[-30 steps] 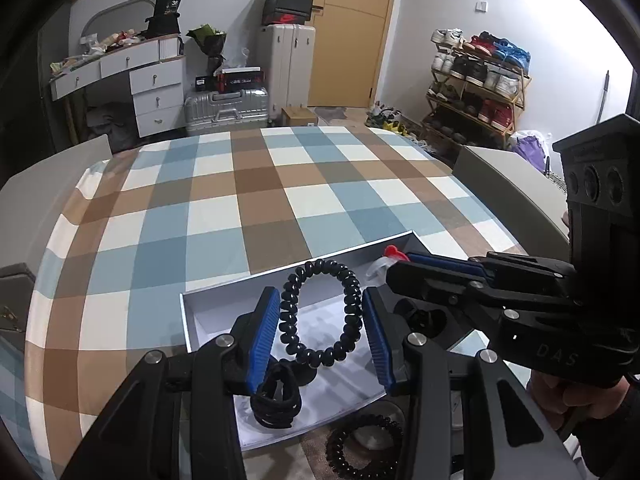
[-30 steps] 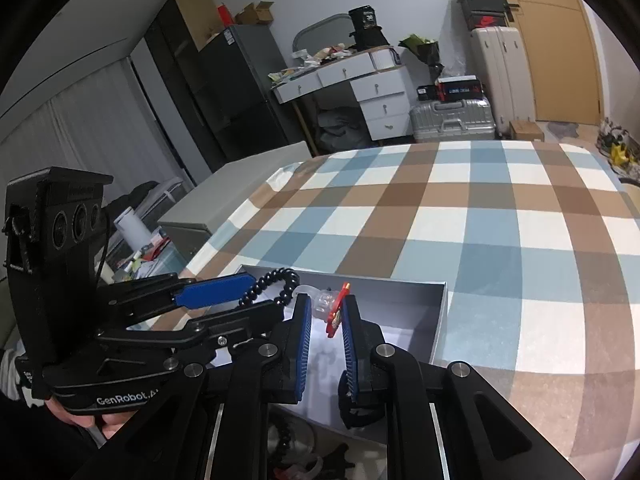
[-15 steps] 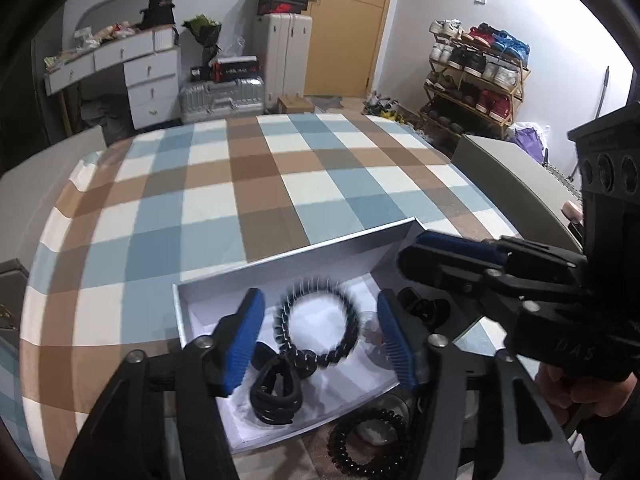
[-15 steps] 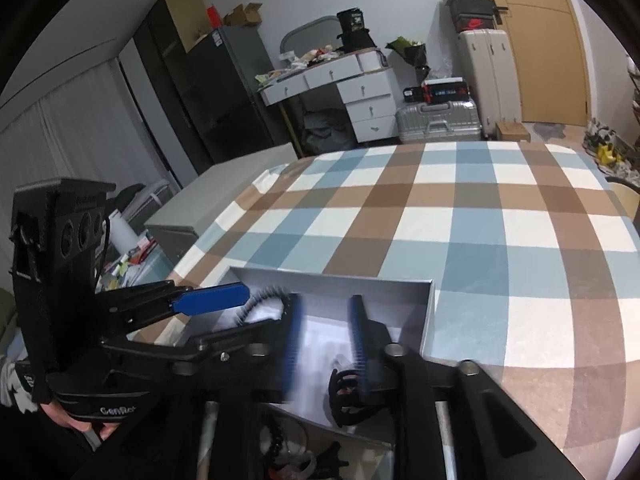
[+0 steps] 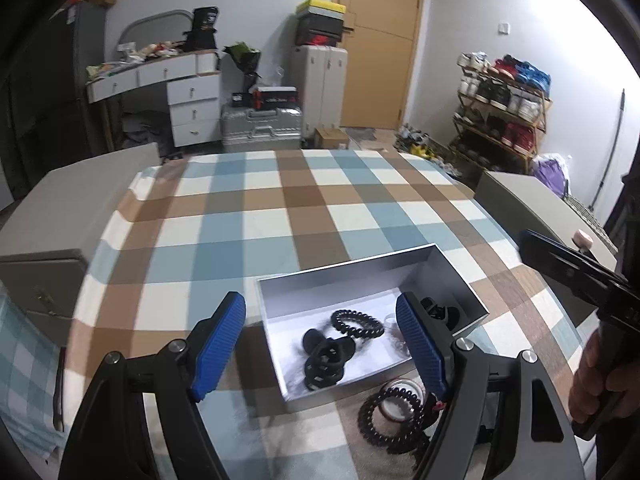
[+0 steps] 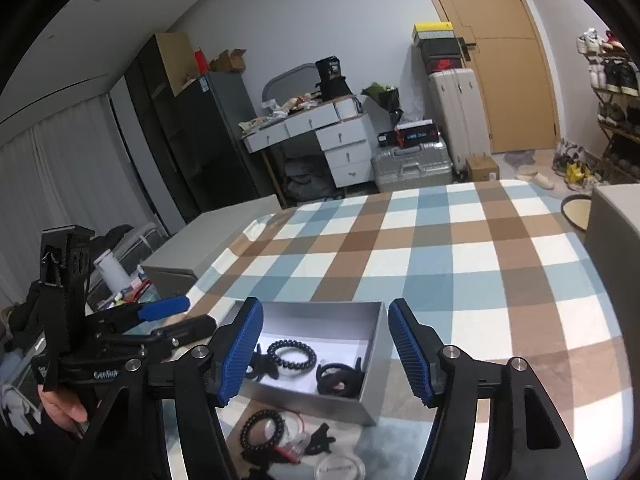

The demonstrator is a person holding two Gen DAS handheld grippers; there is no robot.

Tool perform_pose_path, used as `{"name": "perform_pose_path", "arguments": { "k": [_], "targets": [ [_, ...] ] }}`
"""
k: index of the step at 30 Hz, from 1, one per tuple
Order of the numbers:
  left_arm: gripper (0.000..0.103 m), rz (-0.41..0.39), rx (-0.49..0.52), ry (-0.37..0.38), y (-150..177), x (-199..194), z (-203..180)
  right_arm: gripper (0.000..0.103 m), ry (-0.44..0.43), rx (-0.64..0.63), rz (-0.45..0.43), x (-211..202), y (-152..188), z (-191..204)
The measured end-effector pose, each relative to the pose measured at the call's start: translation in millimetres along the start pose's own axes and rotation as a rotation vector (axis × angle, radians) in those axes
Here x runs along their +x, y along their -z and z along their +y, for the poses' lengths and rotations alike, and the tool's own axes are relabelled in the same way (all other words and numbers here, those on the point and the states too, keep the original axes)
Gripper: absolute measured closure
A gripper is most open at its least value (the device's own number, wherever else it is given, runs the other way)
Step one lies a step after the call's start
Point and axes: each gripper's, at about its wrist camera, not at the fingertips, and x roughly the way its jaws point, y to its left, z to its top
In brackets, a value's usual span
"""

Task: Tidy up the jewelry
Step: 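Lower the bracelet into the grey box and open the left tool, then withdraw the left tool from the box back over the table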

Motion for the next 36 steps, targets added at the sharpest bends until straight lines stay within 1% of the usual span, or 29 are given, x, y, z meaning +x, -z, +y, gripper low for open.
{"name": "perform_pose_path", "arguments": {
  "k": [2, 5, 9, 12, 14, 16, 22, 25, 27, 32, 36],
  "targets": [
    [0.029, -0.007, -0.011, -0.012, 1.9, -4.6, 2.9, 0.033, 0.003, -0.005, -0.011, -7.7, 1.3, 2.0],
    [0.029, -0.015, -0.023, -0.024, 5.7, -10.3, 4.9, 0.032, 0.008, -0.013, -0.028, -16.8, 3.5, 4.8],
    [0.029, -0.022, -0.039, -0.021, 14.3, -18.4, 5.2, 0.029, 0.005, -0.011, -0.046, -27.0, 6.8, 6.7],
    [0.029, -0.027, -0.048, -0.016, 20.7, -23.3, 3.5, 0.024, 0.005, -0.013, -0.054, -34.0, 10.7, 9.1],
    [0.029, -0.028, -0.061, -0.005, 25.3, -25.9, 1.9, 0.016, 0.005, -0.014, -0.054, -37.5, 14.5, 10.8],
    [0.028, -0.03, -0.072, 0.01, 29.8, -27.1, -0.7, 0.009, 0.031, -0.017, -0.054, -40.5, 19.0, 12.7],
    [0.028, -0.023, -0.052, 0.006, 45.7, -29.9, -15.7, 0.004, 0.037, -0.023, -0.025, -47.8, 37.7, 19.0],
    [0.027, -0.002, -0.063, 0.002, 56.8, -27.3, -20.0, 0.0, 0.046, -0.02, -0.014, -50.2, 47.1, 19.7],
    [0.023, 0.015, -0.076, 0.012, 64.4, -24.6, -20.3, 0.0, 0.055, -0.013, 0.0, -50.4, 54.2, 17.9],
    [0.022, 0.085, -0.122, 0.041, 86.5, -15.2, -18.9, 0.0, 0.064, 0.012, 0.065, -45.8, 73.4, 10.9],
    [0.018, 0.128, -0.124, 0.034, 100.4, -12.2, -21.7, 0.0, 0.071, 0.017, 0.118, -39.9, 87.9, 6.5]
  ]
}}
